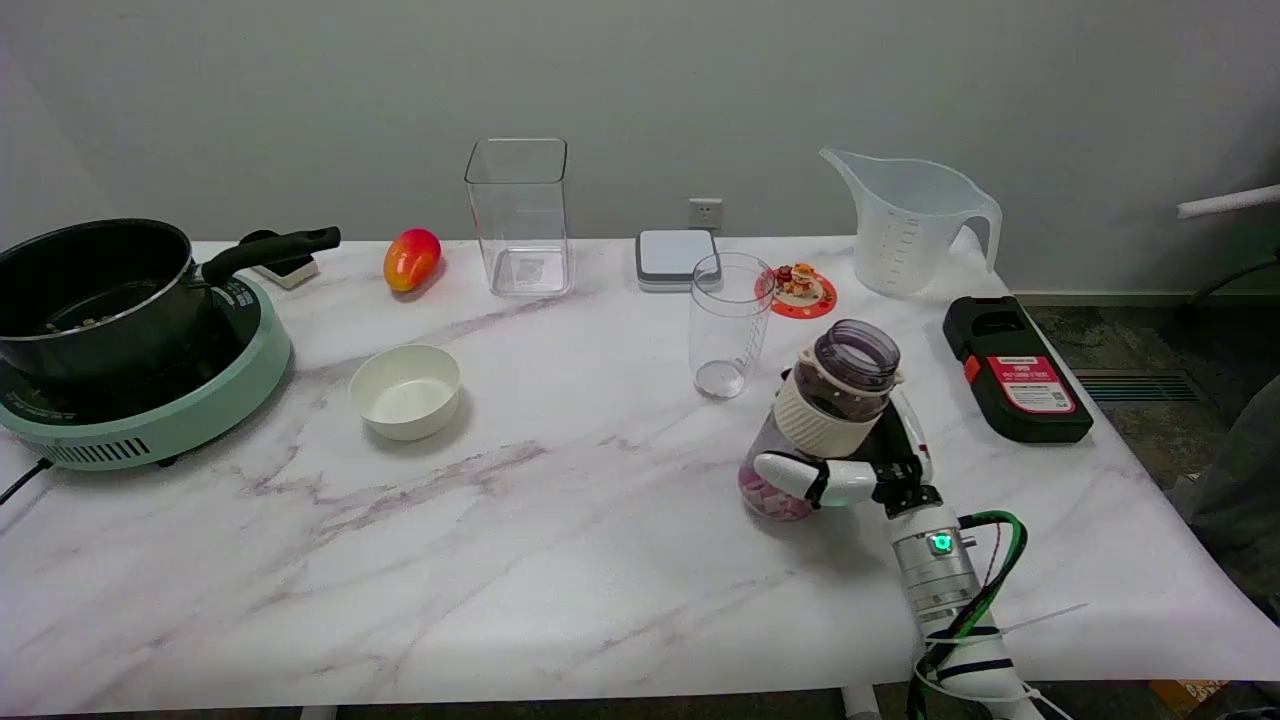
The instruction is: Pour the contents of the bottle into the measuring cup.
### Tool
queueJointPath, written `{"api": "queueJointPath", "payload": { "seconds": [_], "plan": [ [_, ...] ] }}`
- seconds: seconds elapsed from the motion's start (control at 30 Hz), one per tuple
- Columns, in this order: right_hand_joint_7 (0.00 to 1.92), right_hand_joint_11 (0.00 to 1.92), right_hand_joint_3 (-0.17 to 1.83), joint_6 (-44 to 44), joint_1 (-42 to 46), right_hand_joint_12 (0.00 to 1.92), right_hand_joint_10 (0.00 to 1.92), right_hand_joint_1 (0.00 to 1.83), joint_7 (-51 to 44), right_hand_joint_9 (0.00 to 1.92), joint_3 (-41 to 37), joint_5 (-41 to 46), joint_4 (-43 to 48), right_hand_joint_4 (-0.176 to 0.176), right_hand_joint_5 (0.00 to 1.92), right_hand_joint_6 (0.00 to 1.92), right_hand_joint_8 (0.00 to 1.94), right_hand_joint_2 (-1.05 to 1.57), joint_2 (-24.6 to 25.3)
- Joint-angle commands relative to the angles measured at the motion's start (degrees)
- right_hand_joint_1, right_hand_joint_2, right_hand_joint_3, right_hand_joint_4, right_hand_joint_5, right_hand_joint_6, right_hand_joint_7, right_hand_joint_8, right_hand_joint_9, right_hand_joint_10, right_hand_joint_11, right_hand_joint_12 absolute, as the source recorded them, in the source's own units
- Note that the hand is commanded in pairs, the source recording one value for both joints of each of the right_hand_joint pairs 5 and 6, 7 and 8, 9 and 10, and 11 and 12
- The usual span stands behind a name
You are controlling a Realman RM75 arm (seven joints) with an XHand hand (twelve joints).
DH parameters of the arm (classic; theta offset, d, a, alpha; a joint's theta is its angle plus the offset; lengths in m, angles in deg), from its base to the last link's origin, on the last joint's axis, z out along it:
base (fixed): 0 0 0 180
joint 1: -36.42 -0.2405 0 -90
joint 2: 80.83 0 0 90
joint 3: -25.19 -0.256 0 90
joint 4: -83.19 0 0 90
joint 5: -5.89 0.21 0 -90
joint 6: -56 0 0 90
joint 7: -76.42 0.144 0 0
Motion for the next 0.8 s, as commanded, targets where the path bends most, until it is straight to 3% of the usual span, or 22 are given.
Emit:
{"api": "queueJointPath", "payload": {
  "seconds": [0.03, 0.27, 0.57, 0.8],
  "plan": [
    [1.49, 1.20, 0.66, -0.13, -0.09, 1.20, 1.41, 1.43, 3.10, 1.41, -6.34, 3.27, -0.93, 0.000, 1.36, 1.36, 1.49, 0.78, -1.26],
    [1.65, 1.33, 0.43, -0.55, -0.33, 1.33, 1.56, 1.38, 9.17, 1.56, -9.63, 3.35, -2.76, 0.000, 1.60, 1.60, 1.65, 1.04, -2.12],
    [1.68, 1.33, 0.48, -1.94, -0.57, 1.33, 1.57, 1.36, 12.78, 1.57, -10.88, 3.35, -1.65, 0.000, 1.68, 1.68, 1.68, 1.00, -4.97],
    [1.80, 1.51, 0.30, -7.67, -0.56, 1.51, 1.71, 1.26, 12.26, 1.71, -12.11, 3.35, 4.29, 0.000, 1.82, 1.82, 1.80, 1.42, -8.51]
  ]
}}
